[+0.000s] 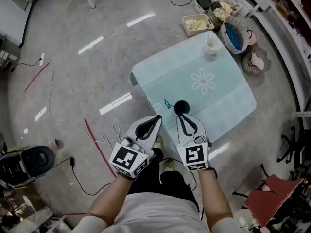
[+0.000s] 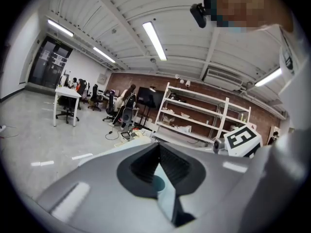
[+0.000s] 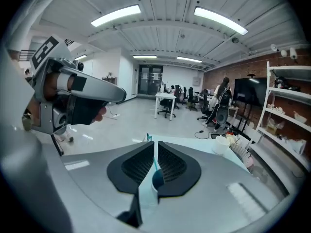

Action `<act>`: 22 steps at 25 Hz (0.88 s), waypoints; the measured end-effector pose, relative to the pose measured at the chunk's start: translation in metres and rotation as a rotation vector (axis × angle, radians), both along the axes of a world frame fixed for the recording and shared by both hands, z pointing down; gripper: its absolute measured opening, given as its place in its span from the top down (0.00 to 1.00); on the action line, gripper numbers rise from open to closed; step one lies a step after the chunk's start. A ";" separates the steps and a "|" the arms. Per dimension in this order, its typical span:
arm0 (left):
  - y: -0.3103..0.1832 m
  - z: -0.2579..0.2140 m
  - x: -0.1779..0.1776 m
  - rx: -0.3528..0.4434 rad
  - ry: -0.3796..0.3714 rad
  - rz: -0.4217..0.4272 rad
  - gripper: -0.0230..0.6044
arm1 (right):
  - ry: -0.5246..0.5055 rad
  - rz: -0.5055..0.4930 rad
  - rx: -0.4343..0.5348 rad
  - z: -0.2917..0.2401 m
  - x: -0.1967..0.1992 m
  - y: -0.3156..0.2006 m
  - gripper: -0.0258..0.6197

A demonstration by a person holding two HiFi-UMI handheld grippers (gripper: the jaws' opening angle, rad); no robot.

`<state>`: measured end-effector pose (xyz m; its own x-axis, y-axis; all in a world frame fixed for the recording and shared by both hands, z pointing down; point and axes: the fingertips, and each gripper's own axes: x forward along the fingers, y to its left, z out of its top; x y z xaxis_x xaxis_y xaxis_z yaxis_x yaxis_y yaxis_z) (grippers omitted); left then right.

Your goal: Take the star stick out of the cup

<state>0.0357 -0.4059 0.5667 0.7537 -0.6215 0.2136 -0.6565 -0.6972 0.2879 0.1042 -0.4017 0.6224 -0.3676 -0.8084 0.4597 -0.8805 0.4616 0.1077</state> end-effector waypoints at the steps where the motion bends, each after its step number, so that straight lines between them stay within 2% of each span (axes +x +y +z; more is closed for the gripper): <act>1: -0.002 0.009 0.000 -0.012 -0.002 -0.001 0.95 | 0.014 -0.006 -0.008 0.010 0.000 -0.002 0.94; 9: -0.012 0.053 -0.003 -0.075 -0.002 0.001 0.95 | 0.127 -0.045 -0.055 0.065 -0.011 -0.015 0.94; 15: -0.024 0.068 -0.007 -0.084 -0.003 -0.002 0.95 | 0.204 -0.059 -0.081 0.090 -0.013 -0.026 0.93; 22: -0.028 0.077 -0.006 -0.090 0.002 -0.003 0.95 | 0.245 -0.077 -0.100 0.106 -0.012 -0.030 0.90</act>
<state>0.0293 -0.4339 0.6434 0.7522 -0.6025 0.2668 -0.6581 -0.6664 0.3505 0.0918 -0.4320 0.7282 -0.2938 -0.7288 0.6185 -0.7959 0.5449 0.2640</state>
